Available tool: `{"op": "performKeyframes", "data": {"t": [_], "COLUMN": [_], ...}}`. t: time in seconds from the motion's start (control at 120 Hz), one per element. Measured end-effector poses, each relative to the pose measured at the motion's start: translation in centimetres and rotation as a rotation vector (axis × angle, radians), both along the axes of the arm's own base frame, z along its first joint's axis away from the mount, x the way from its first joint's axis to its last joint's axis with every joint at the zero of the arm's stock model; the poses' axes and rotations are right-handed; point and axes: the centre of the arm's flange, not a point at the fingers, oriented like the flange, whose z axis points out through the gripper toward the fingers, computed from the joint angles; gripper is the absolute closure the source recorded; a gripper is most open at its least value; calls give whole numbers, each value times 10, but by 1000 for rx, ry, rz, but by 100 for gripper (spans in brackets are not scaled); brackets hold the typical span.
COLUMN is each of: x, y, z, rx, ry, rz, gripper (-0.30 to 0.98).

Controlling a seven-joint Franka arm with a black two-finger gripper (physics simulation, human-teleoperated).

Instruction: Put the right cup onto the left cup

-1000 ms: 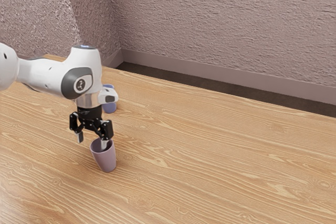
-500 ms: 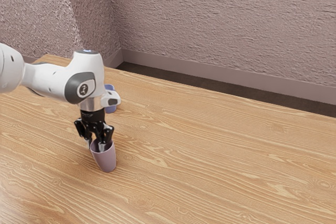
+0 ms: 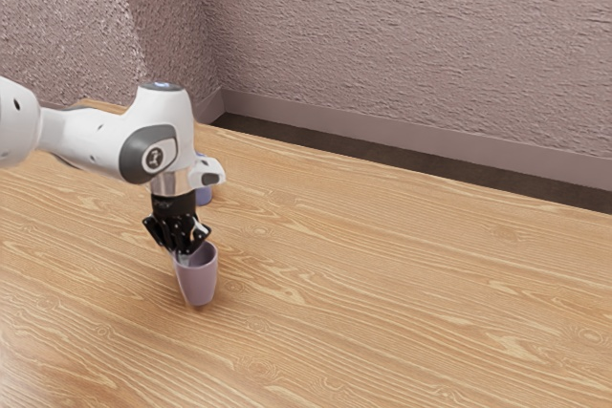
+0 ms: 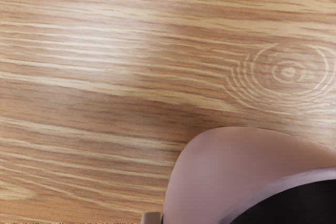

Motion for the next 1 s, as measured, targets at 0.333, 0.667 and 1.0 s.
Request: {"op": "performKeyframes", "data": {"t": [0.333, 0.667, 1.0], "x": [70, 151, 175], "y": [46, 128, 187], "z": [123, 152, 133], "rx": [25, 28, 15], "ry": [-174, -122, -195], "rz": [57, 94, 68], "gripper": [78, 78, 78]}}
